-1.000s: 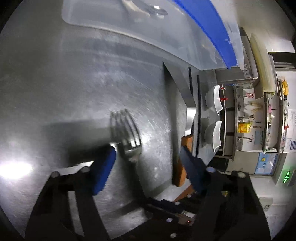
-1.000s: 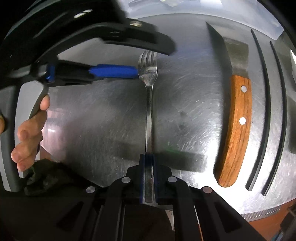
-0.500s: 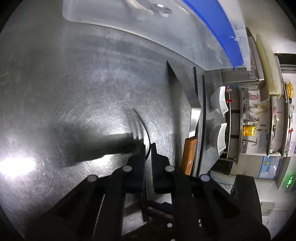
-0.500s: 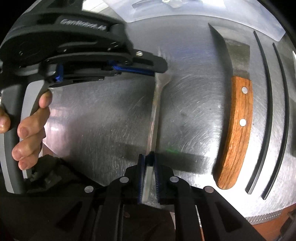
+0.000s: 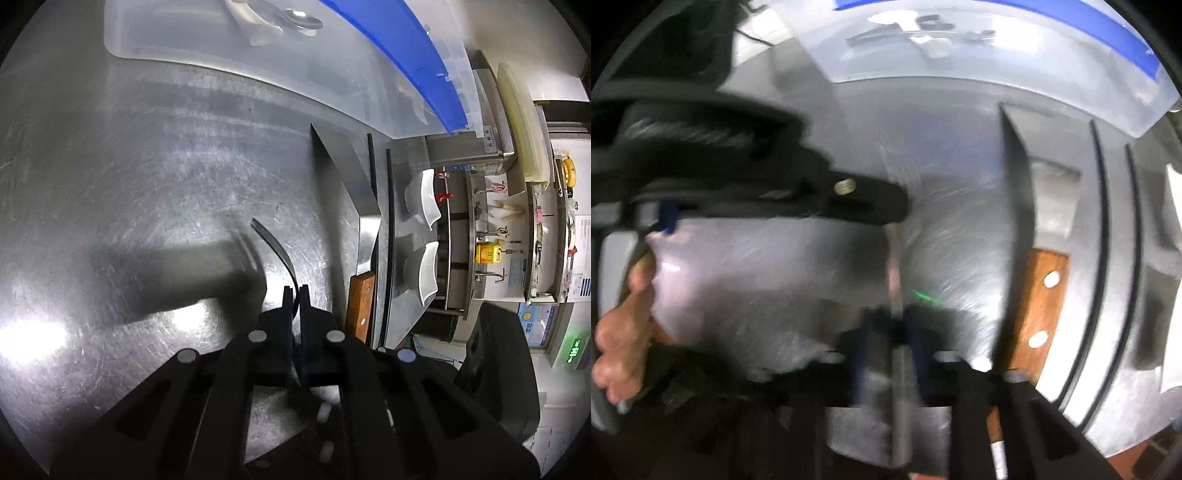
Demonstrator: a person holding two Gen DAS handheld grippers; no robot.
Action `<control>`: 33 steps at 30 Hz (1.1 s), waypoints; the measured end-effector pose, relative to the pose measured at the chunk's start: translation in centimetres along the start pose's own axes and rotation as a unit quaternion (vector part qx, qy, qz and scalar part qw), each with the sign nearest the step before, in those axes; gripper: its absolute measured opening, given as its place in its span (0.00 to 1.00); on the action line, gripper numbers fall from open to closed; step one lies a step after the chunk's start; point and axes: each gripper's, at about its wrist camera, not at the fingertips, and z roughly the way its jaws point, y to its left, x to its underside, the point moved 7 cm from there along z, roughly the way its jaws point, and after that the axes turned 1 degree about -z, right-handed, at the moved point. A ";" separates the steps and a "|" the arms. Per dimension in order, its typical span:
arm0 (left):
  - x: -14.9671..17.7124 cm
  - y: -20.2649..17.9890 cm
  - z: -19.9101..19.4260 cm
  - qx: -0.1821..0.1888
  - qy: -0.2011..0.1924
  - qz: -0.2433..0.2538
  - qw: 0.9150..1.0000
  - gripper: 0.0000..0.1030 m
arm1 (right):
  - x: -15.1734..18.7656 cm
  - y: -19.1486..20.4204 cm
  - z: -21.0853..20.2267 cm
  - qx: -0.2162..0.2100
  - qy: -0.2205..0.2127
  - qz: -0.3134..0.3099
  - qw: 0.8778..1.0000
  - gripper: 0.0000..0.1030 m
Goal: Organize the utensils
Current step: 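Lift the steel fork into the clear box and open the right gripper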
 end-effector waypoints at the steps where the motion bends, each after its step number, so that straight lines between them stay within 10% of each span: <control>1: -0.1 0.0 0.0 0.002 0.000 -0.001 1.000 0.02 | -0.1 -0.2 -0.1 -0.007 0.002 0.006 1.000 0.09; 13: -0.2 -5.0 -5.6 0.054 -0.031 0.067 0.996 0.03 | -1.2 0.1 -6.8 -0.041 -0.060 0.024 0.997 0.09; 24: -13.8 -17.4 -19.0 0.067 -0.204 0.203 0.955 0.03 | -18.9 -1.8 -21.7 0.052 -0.218 -0.058 0.973 0.08; 33: -26.4 -10.6 -12.3 0.006 -0.150 0.100 0.984 0.03 | -30.0 -7.5 -11.9 -0.034 -0.116 0.009 0.993 0.08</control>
